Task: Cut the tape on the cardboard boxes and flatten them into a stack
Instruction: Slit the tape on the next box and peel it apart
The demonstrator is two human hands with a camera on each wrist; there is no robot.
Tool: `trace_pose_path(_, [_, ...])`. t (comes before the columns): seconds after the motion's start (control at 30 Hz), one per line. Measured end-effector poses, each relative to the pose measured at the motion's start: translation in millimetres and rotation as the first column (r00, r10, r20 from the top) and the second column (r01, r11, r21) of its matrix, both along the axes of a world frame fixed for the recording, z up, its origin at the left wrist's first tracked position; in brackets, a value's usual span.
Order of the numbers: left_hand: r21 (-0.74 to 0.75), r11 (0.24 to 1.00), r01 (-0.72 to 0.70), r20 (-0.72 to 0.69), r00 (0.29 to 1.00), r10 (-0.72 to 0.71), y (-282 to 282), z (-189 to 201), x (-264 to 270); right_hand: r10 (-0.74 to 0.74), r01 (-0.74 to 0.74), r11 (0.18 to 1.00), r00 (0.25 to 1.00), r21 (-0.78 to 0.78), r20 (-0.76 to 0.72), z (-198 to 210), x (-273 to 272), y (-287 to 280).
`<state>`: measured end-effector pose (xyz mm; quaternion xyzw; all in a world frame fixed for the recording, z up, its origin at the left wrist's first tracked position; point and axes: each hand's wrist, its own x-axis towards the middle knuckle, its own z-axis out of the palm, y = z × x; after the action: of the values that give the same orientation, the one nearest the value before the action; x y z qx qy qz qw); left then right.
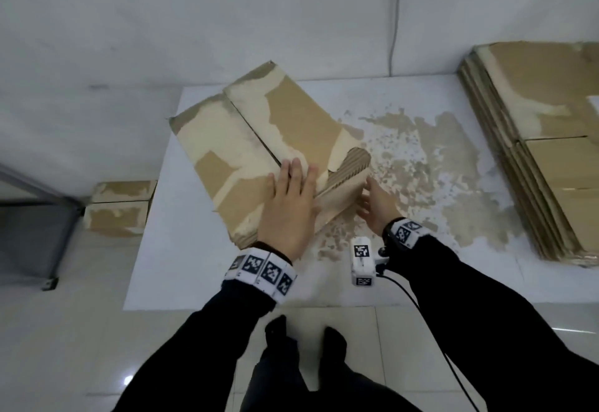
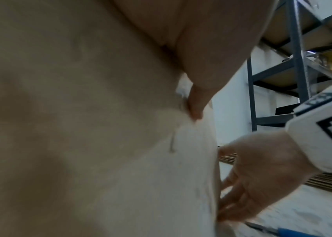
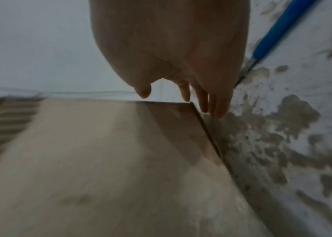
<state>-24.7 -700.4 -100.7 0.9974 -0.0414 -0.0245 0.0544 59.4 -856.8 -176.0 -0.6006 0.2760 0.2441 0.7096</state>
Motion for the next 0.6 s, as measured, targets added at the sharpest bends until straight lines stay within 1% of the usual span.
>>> trace_pose_path(0.07, [-0.084, 0.993, 0.087, 0.196, 0.978, -0.069, 9, 4, -3, -0.015, 0.016, 0.985, 1.0, 0.173, -0.006, 9, -10, -1])
trace_pose_path(0.1, [-0.153, 0.981, 0.118, 0.282, 0.957, -0.071, 11, 6, -3, -0.041, 0.03, 0.967, 0.998, 0.251, 0.037, 16, -14, -2])
trace_pose_path(0.13, [-0.245, 0.959, 0.145, 0.355, 0.933, -0.05, 14, 8, -3, -0.077, 0.039, 0.954, 0.99, 0.299, 0.118, 26, -18, -2])
trace_pose_path(0.17, [-0.363, 0.916, 0.169, 0.392, 0.92, -0.015, 15, 11, -3, -0.122, 0.051, 0.955, 0.965, 0.292, 0.231, 39, -23, -2])
trace_pose_path(0.2, [-0.501, 0.847, 0.179, 0.394, 0.918, 0.039, 17, 14, -4, -0.164, 0.071, 0.965, 0.915, 0.253, 0.368, 55, -28, -1])
trace_pose_path(0.23, [-0.657, 0.735, 0.167, 0.356, 0.929, 0.107, 19, 18, -5, -0.183, 0.1, 0.978, 0.84, 0.185, 0.511, 72, -32, 0])
trace_pose_path(0.27, [-0.796, 0.592, 0.129, 0.29, 0.939, 0.186, 23, 19, -8, -0.158, 0.113, 0.987, 0.743, 0.111, 0.65, 87, -35, 2])
trace_pose_path(0.3, [-0.898, 0.435, 0.071, 0.201, 0.944, 0.261, 27, 20, -10, -0.095, 0.113, 0.993, 0.644, 0.028, 0.759, 102, -37, 6])
trace_pose_path(0.33, [-0.96, 0.279, -0.003, 0.09, 0.943, 0.321, 32, 17, -13, -0.013, 0.104, 0.993, 0.56, -0.055, 0.829, 110, -38, 11])
trace_pose_path(0.37, [-0.989, 0.127, -0.081, -0.03, 0.931, 0.365, 37, 16, -15, 0.09, 0.09, 0.984, 0.49, -0.153, 0.867, 116, -39, 19])
trace_pose_path(0.4, [-0.988, 0.012, -0.157, -0.138, 0.9, 0.413, 42, 13, -18, 0.204, 0.073, 0.963, 0.429, -0.258, 0.88, 114, -39, 27])
trace_pose_path(0.43, [-0.976, -0.023, -0.214, -0.198, 0.85, 0.487, 49, 11, -23, 0.315, 0.043, 0.933, 0.378, -0.357, 0.871, 112, -42, 37])
trace_pose_path(0.47, [-0.967, 0.035, -0.251, -0.183, 0.787, 0.589, 56, 12, -29, 0.413, 0.015, 0.897, 0.333, -0.443, 0.848, 106, -45, 48])
trace_pose_path(0.5, [-0.955, 0.165, -0.247, -0.071, 0.731, 0.679, 63, 16, -38, 0.496, 0.004, 0.855, 0.284, -0.519, 0.82, 100, -51, 59])
trace_pose_path(0.53, [-0.923, 0.329, -0.2, 0.102, 0.697, 0.71, 70, 23, -45, 0.562, 0.007, 0.816, 0.221, -0.578, 0.797, 92, -55, 70])
trace_pose_path(0.57, [-0.858, 0.493, -0.143, 0.27, 0.691, 0.671, 77, 31, -49, 0.611, -0.003, 0.786, 0.157, -0.618, 0.776, 85, -59, 81])
trace_pose_path(0.6, [-0.778, 0.618, -0.117, 0.365, 0.716, 0.595, 82, 38, -49, 0.644, -0.026, 0.764, 0.091, -0.644, 0.76, 79, -62, 90])
